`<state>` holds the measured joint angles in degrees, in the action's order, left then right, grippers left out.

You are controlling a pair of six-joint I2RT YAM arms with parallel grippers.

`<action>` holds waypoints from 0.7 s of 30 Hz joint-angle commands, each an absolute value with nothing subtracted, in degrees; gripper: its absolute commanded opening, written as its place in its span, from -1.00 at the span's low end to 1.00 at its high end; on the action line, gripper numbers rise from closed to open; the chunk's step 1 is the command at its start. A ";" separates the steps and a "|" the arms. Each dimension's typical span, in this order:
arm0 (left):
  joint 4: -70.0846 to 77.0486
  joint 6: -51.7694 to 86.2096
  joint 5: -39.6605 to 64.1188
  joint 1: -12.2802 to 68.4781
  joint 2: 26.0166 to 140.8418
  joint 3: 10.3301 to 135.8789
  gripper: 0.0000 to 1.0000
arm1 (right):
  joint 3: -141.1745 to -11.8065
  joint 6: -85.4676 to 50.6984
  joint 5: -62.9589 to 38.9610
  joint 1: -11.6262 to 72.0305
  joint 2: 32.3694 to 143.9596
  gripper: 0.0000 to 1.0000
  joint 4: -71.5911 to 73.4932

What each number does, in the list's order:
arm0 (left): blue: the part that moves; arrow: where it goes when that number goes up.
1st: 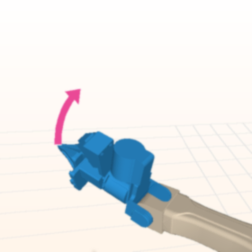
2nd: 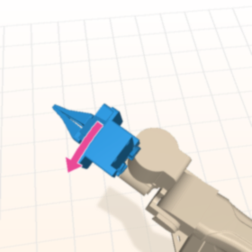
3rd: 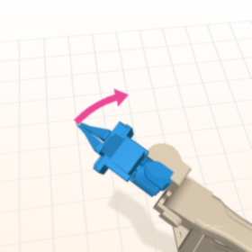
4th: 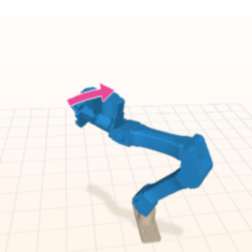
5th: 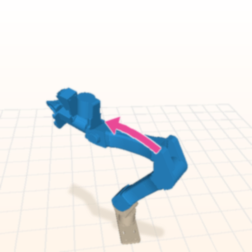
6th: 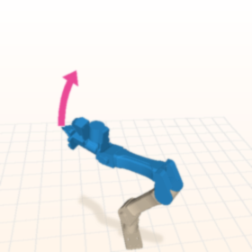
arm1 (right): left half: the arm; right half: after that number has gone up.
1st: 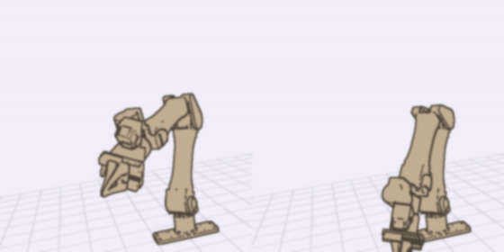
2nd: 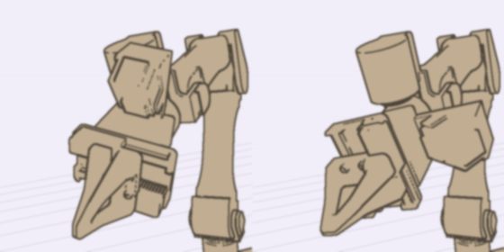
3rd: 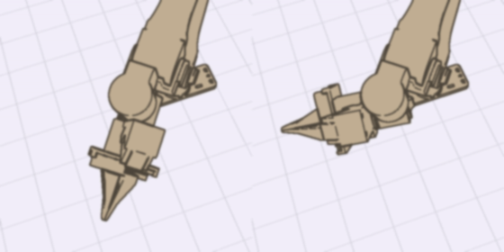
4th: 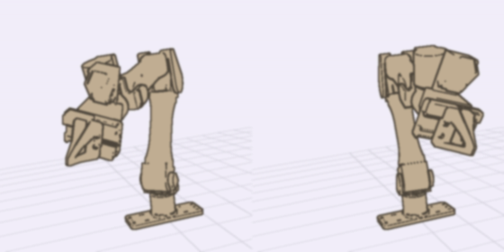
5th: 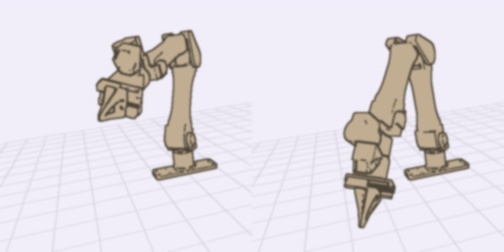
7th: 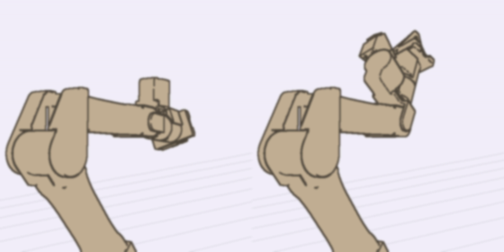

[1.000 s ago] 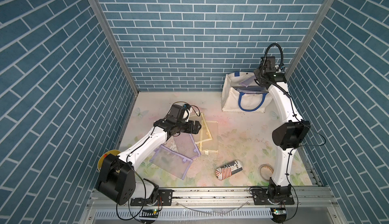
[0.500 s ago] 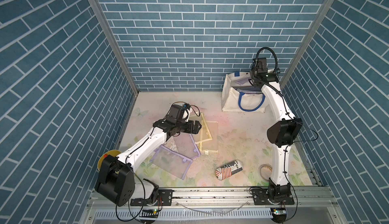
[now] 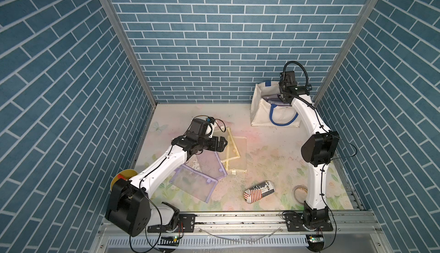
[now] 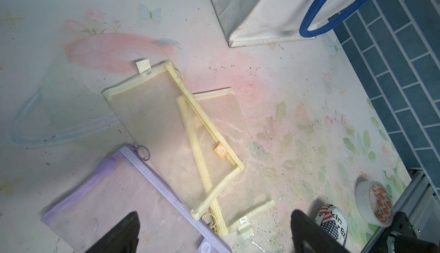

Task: Put the pencil pouch into the canvas bag
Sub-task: Place the pencil pouch in the canvas bag, then pick up the pencil pouch.

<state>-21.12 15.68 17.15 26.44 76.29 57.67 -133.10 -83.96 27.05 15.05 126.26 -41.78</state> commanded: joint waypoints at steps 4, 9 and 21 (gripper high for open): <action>-20.25 15.00 16.41 26.73 76.08 57.24 0.99 | -130.37 -82.58 28.66 15.12 122.77 -0.30 -41.54; -20.23 15.51 15.17 26.67 76.00 57.80 0.99 | -128.79 -77.09 25.58 15.12 121.28 0.10 -38.00; -15.53 29.41 22.92 22.51 78.93 53.36 0.99 | -140.28 -34.94 13.59 23.82 117.87 0.29 -52.22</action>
<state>-18.61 23.00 18.63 24.43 76.88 55.96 -138.26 -50.41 17.45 18.94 122.80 -45.08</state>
